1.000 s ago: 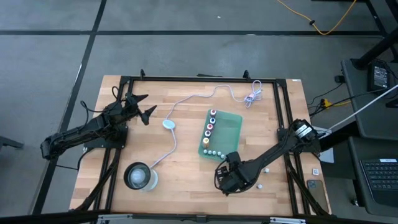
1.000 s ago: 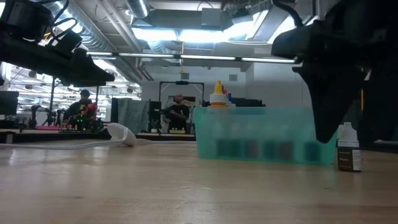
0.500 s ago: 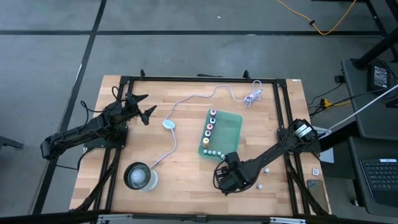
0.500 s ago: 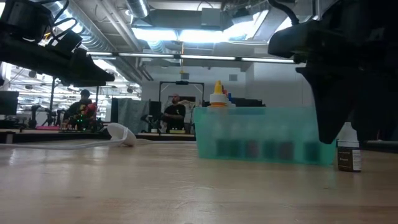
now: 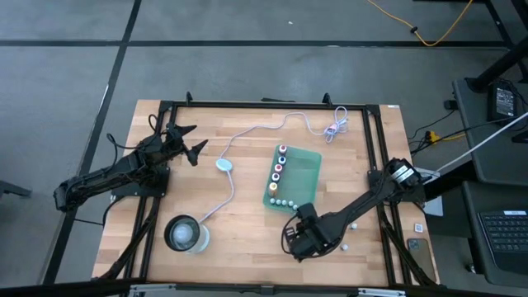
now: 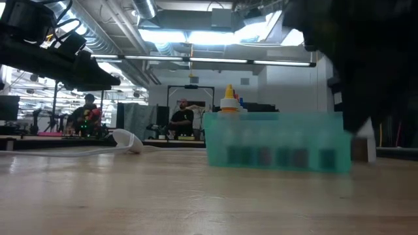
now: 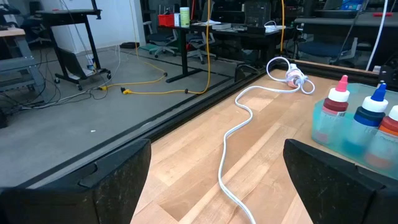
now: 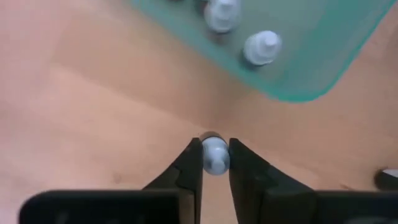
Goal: Pick & Place food coloring
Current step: Put the small brown food coloring bottle into the green bin
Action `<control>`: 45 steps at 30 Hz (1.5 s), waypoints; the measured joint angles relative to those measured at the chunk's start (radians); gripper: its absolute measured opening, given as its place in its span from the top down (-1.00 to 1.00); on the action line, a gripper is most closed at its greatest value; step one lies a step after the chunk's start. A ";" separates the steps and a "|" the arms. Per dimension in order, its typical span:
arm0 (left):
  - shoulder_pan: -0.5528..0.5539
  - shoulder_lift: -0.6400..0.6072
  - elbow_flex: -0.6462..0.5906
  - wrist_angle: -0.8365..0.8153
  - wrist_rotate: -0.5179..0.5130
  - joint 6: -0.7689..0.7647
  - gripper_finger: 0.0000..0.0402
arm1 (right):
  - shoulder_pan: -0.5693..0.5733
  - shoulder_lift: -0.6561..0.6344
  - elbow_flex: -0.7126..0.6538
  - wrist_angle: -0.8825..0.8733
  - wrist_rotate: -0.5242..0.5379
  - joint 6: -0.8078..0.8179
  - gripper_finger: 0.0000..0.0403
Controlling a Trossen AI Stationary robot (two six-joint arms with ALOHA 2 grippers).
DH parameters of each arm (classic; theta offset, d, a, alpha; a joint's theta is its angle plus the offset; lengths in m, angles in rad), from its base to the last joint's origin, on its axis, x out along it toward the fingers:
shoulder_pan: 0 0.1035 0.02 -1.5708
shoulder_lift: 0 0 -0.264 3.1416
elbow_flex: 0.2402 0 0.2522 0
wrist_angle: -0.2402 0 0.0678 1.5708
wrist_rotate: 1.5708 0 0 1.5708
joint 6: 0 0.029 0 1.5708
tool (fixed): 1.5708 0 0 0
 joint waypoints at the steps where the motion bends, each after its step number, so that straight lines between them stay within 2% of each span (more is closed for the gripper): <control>1: 0.000 0.000 0.000 0.000 0.000 0.000 -0.80 | 0.002 0.000 0.026 -0.018 0.000 -0.021 0.72; 8: 0.000 0.000 0.000 0.000 0.000 0.000 -0.80 | 0.002 0.000 0.258 -0.250 -0.023 -0.213 0.66; 15: 0.000 0.000 0.000 0.000 0.000 0.000 -0.80 | -0.015 0.000 0.483 -0.494 -0.032 -0.420 0.71; 18: 0.000 0.000 0.000 0.000 0.000 0.000 -0.80 | -0.039 -0.001 0.546 -0.567 -0.008 -0.539 0.68; 23: 0.000 0.000 0.000 0.000 0.000 0.000 -0.80 | -0.093 -0.040 0.553 -0.557 0.038 -0.747 0.70; 30: 0.000 0.000 0.000 0.000 0.000 0.000 -0.80 | -0.140 -0.139 0.455 -0.538 0.099 -0.905 0.67; 40: 0.000 0.000 0.000 0.000 0.000 0.000 -0.80 | -0.195 -0.364 0.047 -0.191 0.026 -1.002 0.67; 45: 0.000 0.000 0.000 0.000 0.000 0.000 -0.80 | -0.229 -0.431 -0.138 -0.052 -0.013 -1.053 0.69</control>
